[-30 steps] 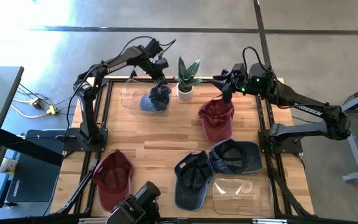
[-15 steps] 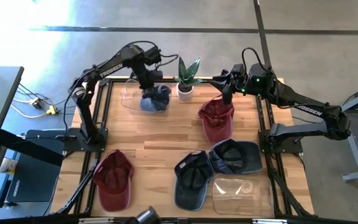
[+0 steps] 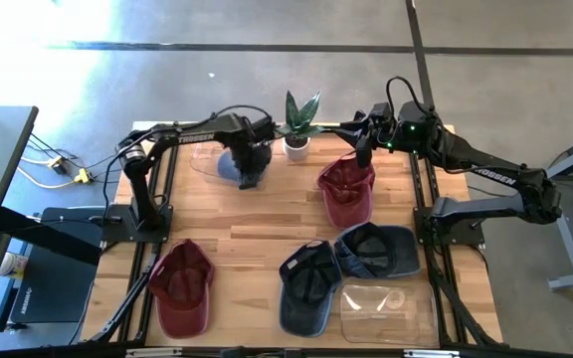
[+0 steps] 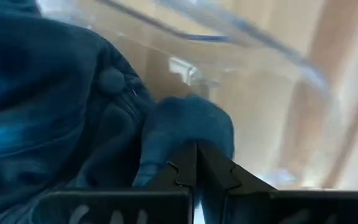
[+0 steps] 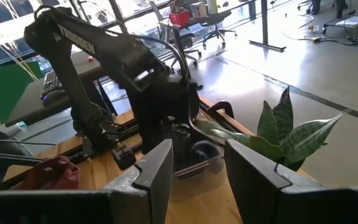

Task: Pick & Place hat
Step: Put the left blue cap into the top transparent bin, then adjust the top transparent bin, then put the top red cap into the bottom transparent bin

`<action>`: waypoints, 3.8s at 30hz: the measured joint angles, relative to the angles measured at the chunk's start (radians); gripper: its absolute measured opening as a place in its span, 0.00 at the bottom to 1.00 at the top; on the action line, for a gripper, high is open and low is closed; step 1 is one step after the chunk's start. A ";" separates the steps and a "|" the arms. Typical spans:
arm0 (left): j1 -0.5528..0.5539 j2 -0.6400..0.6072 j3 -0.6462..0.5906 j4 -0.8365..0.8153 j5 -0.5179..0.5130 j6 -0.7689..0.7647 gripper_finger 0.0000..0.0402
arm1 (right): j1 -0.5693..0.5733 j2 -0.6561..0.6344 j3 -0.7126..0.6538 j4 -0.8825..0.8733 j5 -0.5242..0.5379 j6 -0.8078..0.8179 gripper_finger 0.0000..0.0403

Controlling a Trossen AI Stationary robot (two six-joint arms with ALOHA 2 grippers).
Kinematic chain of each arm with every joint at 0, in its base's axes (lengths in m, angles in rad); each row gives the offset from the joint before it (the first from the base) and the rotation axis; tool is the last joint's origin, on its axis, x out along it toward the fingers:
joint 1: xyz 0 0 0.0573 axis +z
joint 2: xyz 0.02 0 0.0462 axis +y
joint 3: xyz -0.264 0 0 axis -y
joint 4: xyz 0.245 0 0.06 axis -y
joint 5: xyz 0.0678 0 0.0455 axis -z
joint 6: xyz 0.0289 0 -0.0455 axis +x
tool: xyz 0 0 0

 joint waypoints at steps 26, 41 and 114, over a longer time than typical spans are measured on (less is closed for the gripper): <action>0.043 -0.002 -0.038 -0.102 -0.105 -0.077 0.00 | 0.000 0.000 0.000 -0.008 -0.008 -0.008 0.35; 0.035 -0.024 0.171 -0.310 0.022 -0.111 0.00 | 0.000 0.000 0.000 -0.010 0.000 -0.003 0.35; -0.748 -0.395 -0.264 0.473 -0.221 -0.882 0.00 | 0.242 0.247 0.000 -0.986 -0.057 0.541 0.58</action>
